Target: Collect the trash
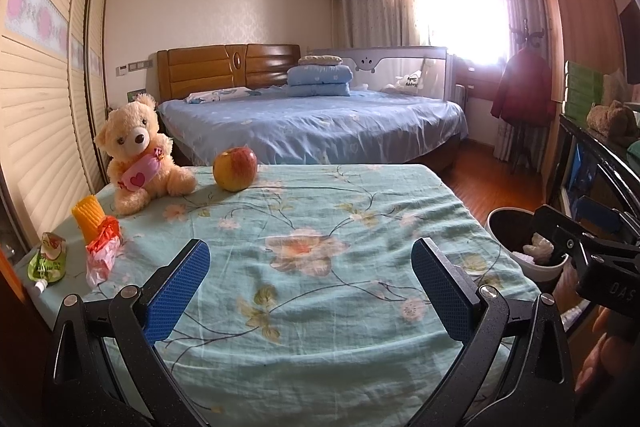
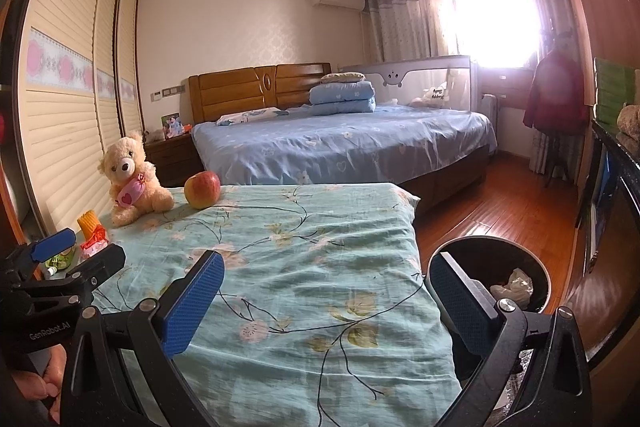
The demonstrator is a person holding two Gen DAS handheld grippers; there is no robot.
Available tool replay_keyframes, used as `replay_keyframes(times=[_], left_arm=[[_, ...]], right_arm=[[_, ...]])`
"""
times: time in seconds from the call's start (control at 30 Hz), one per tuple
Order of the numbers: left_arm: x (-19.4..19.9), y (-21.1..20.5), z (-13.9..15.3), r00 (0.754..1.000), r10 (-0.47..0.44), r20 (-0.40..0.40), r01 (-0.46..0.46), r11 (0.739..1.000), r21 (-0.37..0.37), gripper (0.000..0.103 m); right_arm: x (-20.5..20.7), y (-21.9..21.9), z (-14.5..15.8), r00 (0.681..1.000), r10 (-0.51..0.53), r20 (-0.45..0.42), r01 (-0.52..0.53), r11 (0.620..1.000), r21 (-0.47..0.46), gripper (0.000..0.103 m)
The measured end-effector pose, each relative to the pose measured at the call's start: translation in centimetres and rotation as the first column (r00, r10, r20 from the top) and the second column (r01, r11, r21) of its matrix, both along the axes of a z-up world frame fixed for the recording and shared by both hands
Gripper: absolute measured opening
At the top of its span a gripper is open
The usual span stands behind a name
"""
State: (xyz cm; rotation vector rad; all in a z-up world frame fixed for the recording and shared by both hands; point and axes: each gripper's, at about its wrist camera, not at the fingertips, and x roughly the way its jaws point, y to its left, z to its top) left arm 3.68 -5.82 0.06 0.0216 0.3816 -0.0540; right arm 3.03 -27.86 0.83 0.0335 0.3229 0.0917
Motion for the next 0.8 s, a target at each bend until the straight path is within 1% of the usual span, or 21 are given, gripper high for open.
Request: replay_keyframes(times=[0.53, 0.7, 0.8], left_arm=[[0.8, 0.1, -0.3, 1.000, -0.002, -0.019, 0.002, 1.000, -0.002, 0.103], [1.7, 0.2, -0.7, 0.999, -0.005, -0.039, 0.005, 1.000, -0.010, 0.103], [2.6, 0.4, -1.4, 0.997, -0.009, -0.074, 0.008, 1.000, -0.021, 0.103]], right_arm=[[1.1, 0.1, -0.3, 0.999, 0.005, -0.031, -0.005, 1.000, 0.005, 0.103], [1.8, 0.1, -0.4, 0.999, 0.008, -0.050, -0.008, 1.000, 0.009, 0.103], [2.6, 0.0, -0.7, 0.997, 0.008, -0.072, -0.007, 1.000, 0.015, 0.103]])
